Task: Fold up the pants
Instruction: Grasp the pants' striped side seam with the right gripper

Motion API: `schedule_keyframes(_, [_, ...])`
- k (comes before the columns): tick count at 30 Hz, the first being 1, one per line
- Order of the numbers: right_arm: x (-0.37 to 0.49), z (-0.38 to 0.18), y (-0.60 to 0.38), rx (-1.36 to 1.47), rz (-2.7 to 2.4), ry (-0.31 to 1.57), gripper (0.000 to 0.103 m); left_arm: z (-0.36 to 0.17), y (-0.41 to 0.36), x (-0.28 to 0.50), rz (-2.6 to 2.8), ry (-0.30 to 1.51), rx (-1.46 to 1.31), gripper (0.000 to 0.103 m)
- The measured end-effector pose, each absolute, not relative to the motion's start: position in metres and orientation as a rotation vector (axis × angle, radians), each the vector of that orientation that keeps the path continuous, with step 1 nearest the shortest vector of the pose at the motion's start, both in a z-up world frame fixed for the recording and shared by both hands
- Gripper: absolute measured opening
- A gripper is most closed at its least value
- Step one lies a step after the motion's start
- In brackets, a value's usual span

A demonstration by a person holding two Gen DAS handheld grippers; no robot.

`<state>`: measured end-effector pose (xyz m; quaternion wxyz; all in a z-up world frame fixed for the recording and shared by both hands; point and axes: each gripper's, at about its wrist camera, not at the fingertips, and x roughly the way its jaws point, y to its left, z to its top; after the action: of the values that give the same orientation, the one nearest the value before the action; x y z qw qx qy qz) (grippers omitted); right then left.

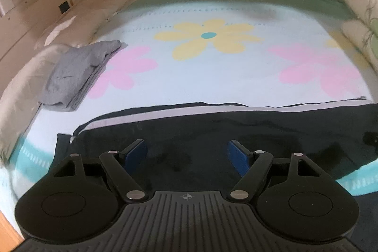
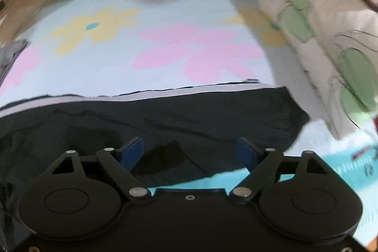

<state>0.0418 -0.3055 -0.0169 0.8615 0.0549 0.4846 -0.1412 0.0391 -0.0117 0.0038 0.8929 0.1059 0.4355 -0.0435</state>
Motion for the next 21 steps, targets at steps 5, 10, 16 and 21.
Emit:
schedule_keyframes(5, [0.087,-0.048,-0.309,-0.005,-0.141,0.997,0.080,-0.019,-0.010,0.073,-0.098,0.944,0.240,0.075])
schedule_keyframes(10, [0.141,-0.080,-0.310,-0.107,-0.005,0.977,0.071,-0.044,-0.008,0.105,-0.109,0.955,0.242,0.075])
schedule_keyframes(16, [0.178,-0.123,-0.300,-0.216,0.247,1.064,0.071,-0.062,-0.008,0.125,-0.133,1.025,0.195,0.071])
schedule_keyframes(21, [0.187,-0.129,-0.305,-0.243,0.345,1.047,0.077,-0.064,-0.011,0.125,-0.134,1.027,0.191,0.071])
